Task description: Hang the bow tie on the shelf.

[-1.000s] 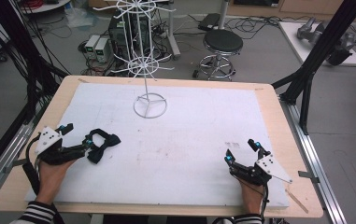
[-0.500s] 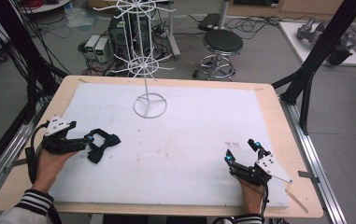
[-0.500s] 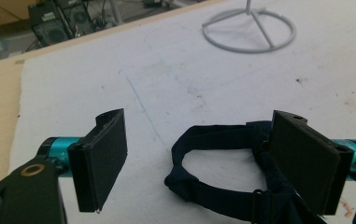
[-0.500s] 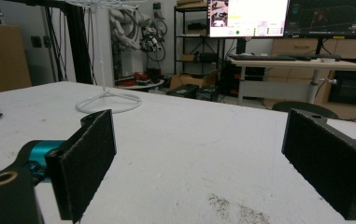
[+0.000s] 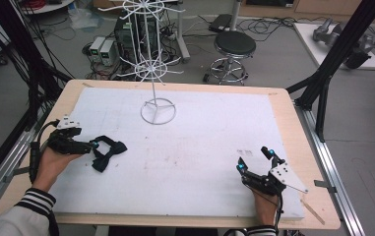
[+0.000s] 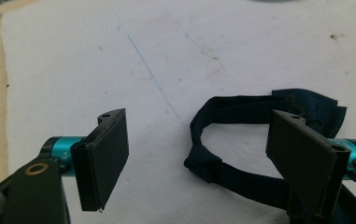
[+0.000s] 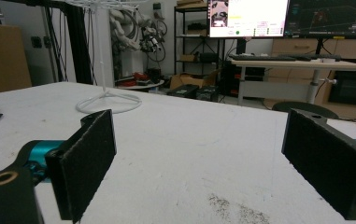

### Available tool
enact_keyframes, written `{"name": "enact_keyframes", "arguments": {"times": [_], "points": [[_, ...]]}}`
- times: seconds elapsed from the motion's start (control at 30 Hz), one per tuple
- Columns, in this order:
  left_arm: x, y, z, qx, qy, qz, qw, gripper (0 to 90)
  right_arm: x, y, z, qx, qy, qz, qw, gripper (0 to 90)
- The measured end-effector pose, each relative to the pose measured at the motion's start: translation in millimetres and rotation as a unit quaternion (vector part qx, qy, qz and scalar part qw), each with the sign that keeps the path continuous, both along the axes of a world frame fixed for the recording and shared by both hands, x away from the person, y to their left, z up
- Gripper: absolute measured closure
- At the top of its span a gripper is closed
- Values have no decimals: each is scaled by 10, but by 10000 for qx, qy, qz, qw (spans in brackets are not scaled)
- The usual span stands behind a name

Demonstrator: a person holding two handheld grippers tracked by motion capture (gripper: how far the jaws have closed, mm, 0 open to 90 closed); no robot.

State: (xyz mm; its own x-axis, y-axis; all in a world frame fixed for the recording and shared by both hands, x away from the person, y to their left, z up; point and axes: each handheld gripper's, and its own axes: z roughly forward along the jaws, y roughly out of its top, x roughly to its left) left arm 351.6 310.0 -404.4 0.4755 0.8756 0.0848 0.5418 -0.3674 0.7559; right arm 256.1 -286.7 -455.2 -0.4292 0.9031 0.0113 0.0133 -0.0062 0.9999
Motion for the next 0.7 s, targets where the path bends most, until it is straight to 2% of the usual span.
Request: {"name": "enact_keyframes", "arguments": {"times": [0.07, 0.13, 0.17, 0.43, 0.57, 0.7], "points": [[42, -6, -13, 71, 229, 23, 9997, 220, 0, -1, 0, -3, 0, 0, 10000, 90], [58, -11, -17, 113, 305, 2, 9995, 221, 1, -1, 0, 8, 2, 0, 10000, 90], [93, -26, -24, 217, 415, -26, 9989, 233, 0, -1, 0, -3, 0, 0, 10000, 90], [202, -82, -49, 349, 605, -57, 9975, 281, 0, -1, 0, 3, 1, -1, 10000, 90], [276, -77, -55, 403, 837, -94, 9956, 310, -3, 1, -1, 0, -4, -1, 10000, 90], [305, -88, -54, 439, 913, -96, 9948, 341, -2, -1, -2, 3, -6, -3, 10000, 90]]}}
